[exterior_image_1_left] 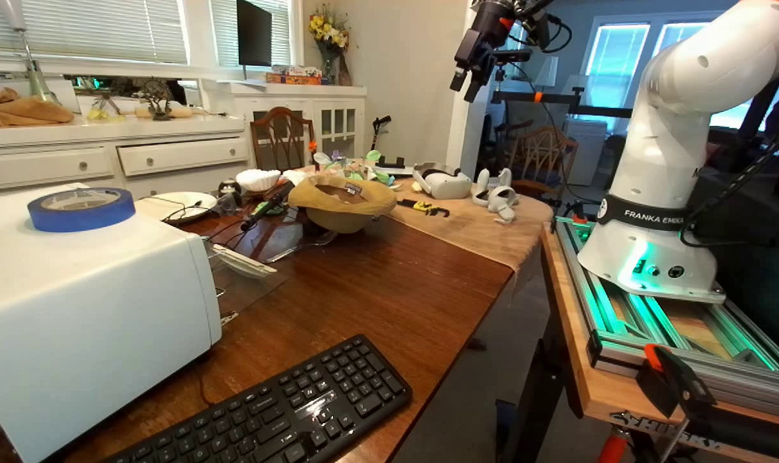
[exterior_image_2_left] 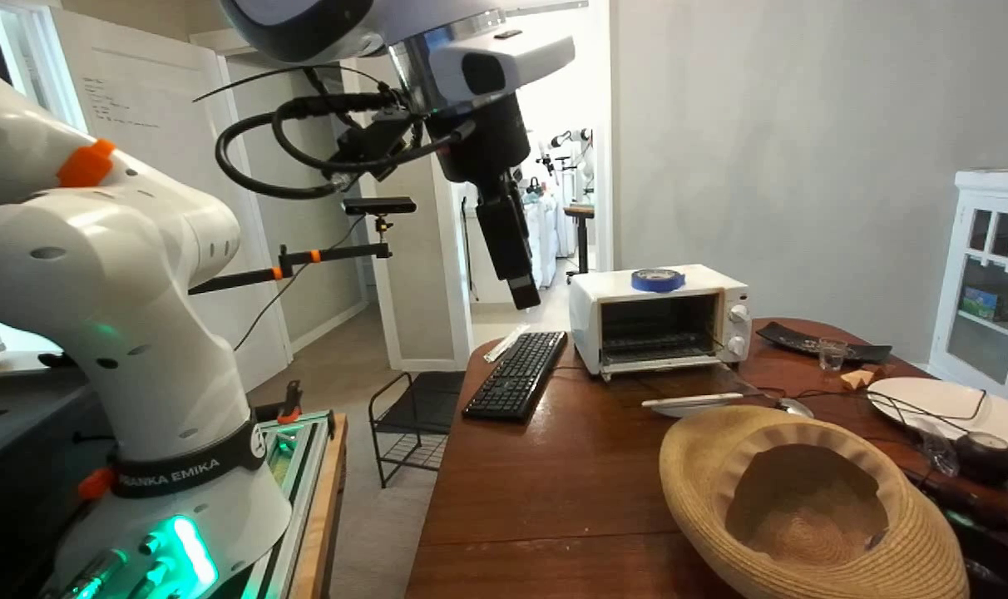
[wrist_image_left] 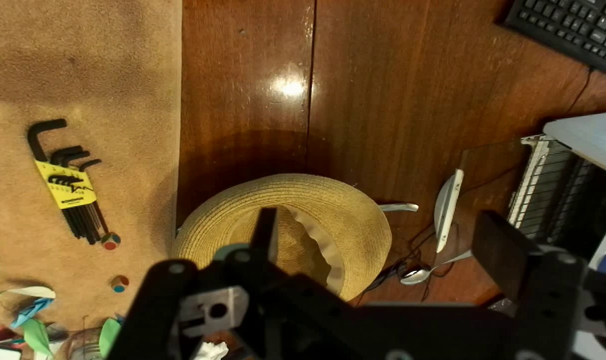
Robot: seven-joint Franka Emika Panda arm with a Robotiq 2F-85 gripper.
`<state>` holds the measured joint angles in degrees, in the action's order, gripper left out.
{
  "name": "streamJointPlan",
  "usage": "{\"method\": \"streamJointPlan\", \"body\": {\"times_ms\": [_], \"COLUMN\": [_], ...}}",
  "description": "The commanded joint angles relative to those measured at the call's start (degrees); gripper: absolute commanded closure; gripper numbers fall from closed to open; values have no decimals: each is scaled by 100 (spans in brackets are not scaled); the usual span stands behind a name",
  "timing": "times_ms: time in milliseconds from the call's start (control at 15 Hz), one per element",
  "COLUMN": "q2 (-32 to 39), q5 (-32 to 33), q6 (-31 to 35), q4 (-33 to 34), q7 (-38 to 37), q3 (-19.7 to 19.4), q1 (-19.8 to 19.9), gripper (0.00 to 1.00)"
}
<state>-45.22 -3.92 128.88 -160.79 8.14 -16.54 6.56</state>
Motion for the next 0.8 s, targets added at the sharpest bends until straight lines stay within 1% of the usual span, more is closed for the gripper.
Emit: {"method": "streamJointPlan", "body": {"times_ms": [0,67,133,400,467,533,733], "q2": [17,201,368,1588,1918,2215,3189], "q5": [-83,-89,-112,-156,-251,-237,-569], "q6": [-23,120,118,224,250,311,587], "q4": [14,102,228,928,1087,1249,1847], "q7": [62,-10,8,-35,16,-63,-73], "q3": [85,55,-15,-238,-325,-518,-725], "q1": [84,131,133,265,236,67,-138], "gripper": [0,0,0,0,0,0,0]}}
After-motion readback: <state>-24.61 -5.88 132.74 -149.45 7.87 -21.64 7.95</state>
